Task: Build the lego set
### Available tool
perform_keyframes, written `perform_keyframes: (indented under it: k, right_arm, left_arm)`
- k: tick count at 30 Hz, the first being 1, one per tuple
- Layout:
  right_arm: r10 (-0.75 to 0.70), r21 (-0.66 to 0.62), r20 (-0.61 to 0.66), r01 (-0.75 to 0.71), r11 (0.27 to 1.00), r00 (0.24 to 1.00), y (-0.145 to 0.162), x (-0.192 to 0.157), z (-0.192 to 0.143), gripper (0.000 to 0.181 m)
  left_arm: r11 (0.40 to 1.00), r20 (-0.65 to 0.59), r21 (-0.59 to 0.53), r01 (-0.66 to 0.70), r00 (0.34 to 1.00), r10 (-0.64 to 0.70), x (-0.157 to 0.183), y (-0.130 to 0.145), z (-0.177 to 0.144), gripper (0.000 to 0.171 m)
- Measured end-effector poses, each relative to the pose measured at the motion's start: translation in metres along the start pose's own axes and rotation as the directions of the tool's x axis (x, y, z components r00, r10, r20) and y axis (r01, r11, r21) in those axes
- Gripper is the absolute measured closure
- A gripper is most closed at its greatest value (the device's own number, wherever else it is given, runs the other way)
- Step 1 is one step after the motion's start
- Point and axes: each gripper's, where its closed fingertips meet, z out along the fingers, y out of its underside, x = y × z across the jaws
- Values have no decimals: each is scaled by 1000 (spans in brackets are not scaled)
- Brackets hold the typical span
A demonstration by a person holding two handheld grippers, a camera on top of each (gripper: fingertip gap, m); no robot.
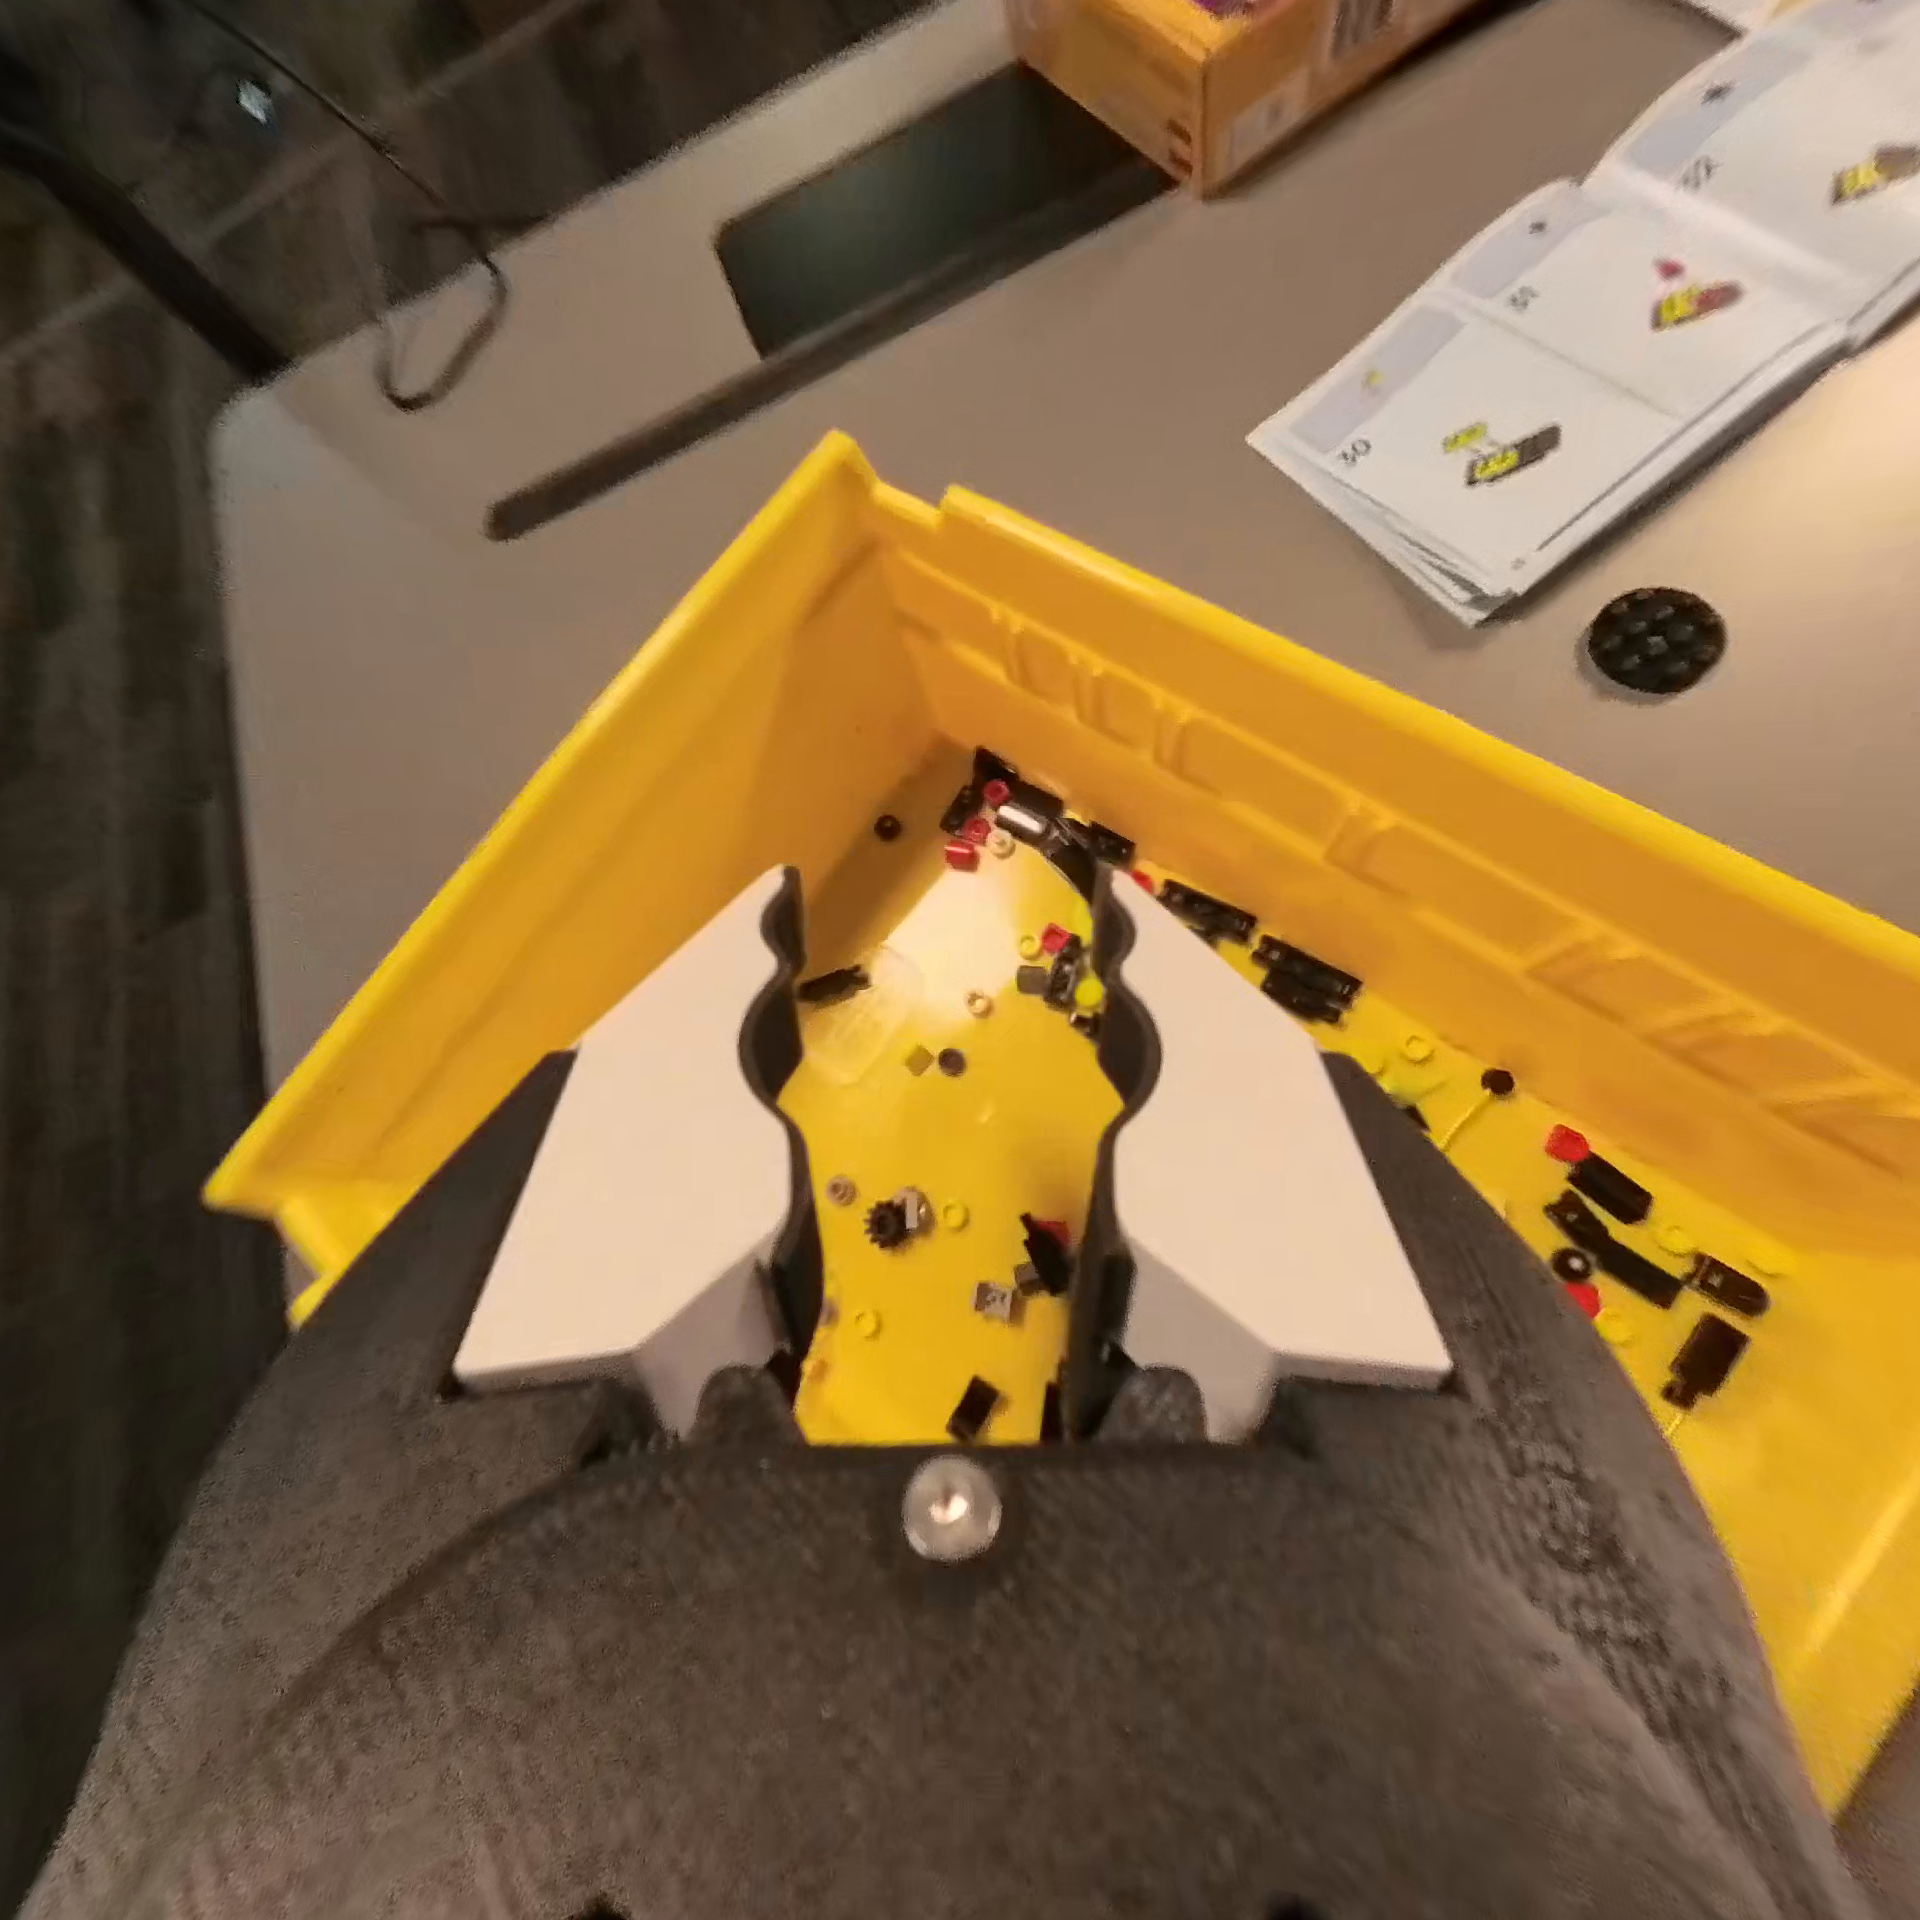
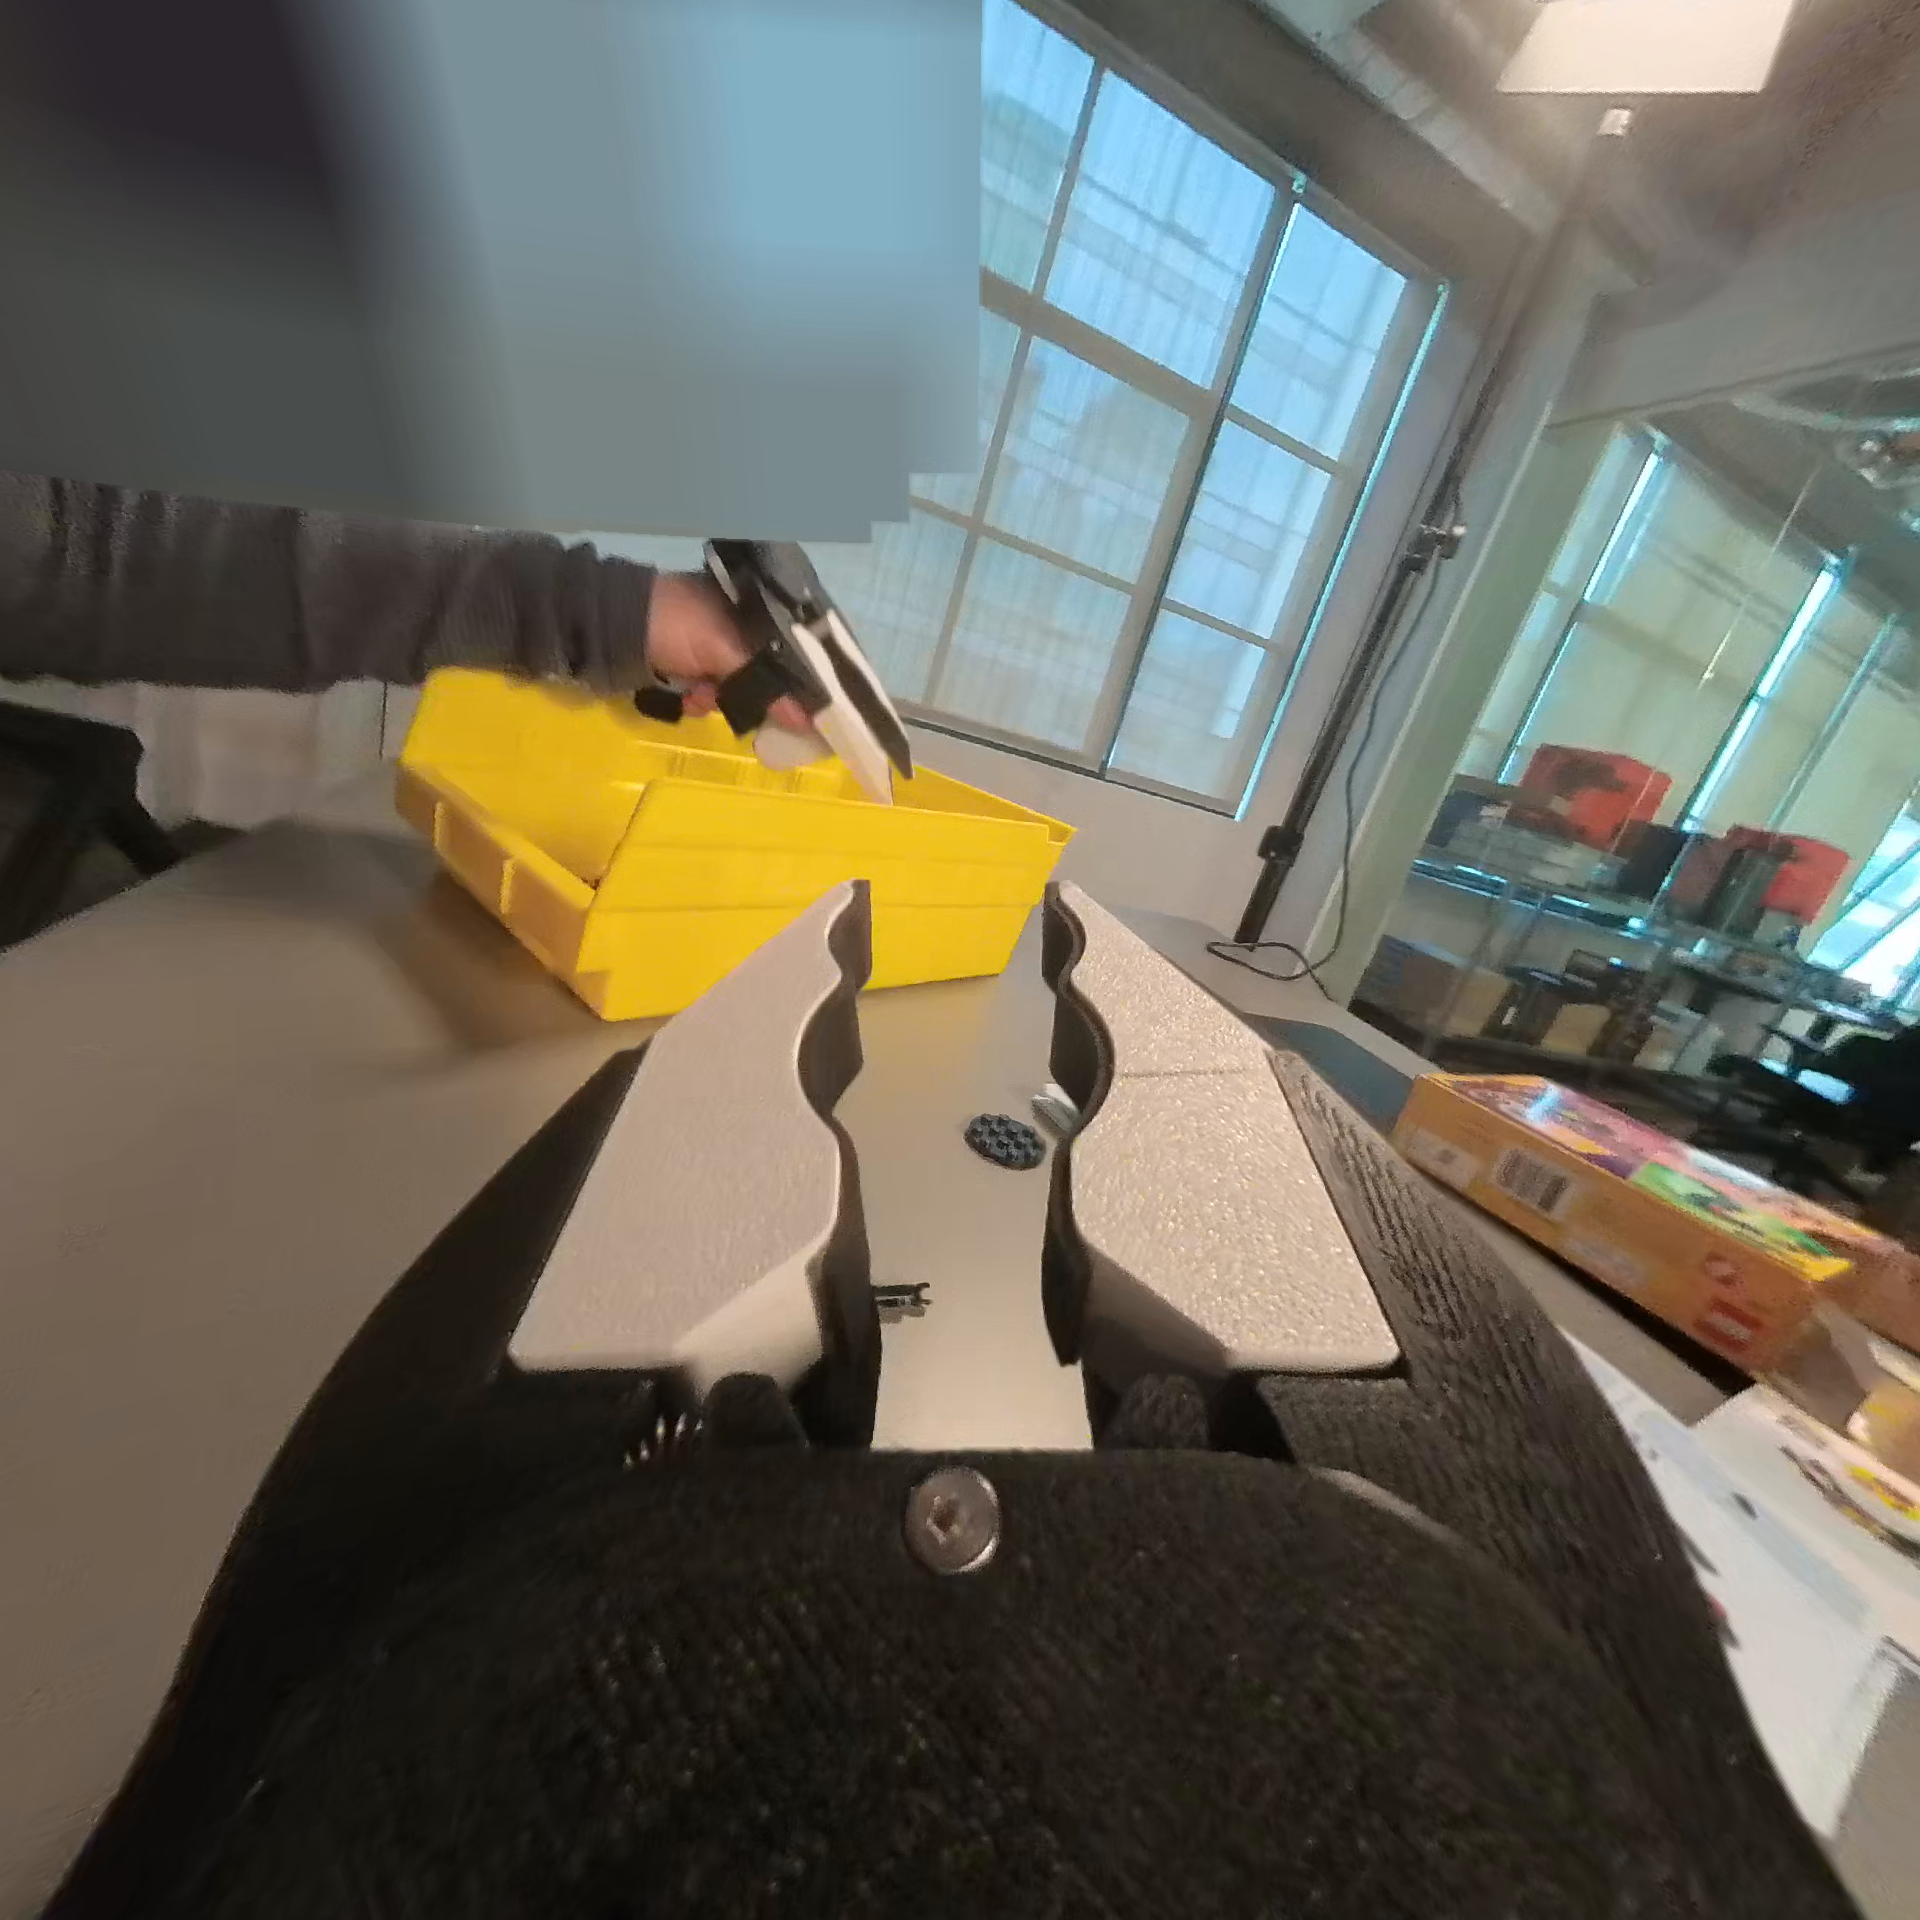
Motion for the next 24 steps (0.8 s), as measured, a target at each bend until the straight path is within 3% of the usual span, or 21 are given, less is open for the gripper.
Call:
perform_keyframes:
  k: [3, 6, 10, 14, 22, 24]
  right_arm:
    - [49, 12, -17, -49, 999, 999, -1, 7, -1, 150]
    - [42, 9, -13, -42, 999, 999, -1, 6, -1, 151]
    - [18, 4, -4, -18, 1000, 1000, 0, 2, 0, 151]
    - [29, 8, -5, -29, 1000, 1000, -1, 3, 0, 152]
    - [53, 14, -10, -53, 998, 999, -1, 7, 0, 153]
    - [50, 12, -8, -50, 999, 999, -1, 6, 0, 153]
  left_arm:
    - [996, -73, -79, -33, 997, 27, 4, 6, 20, 117]
    - [996, -100, -84, -31, 995, 23, -3, 2, 31, 118]
    - [999, -46, 26, 37, 998, -36, -19, -6, 38, 119]
    - [993, -7, 118, 13, 1000, -12, -20, -16, 27, 128]
    - [999, -101, 15, 52, 994, -50, -7, -3, 42, 130]
    - [998, -208, -21, 59, 976, -62, 5, -5, 46, 138]
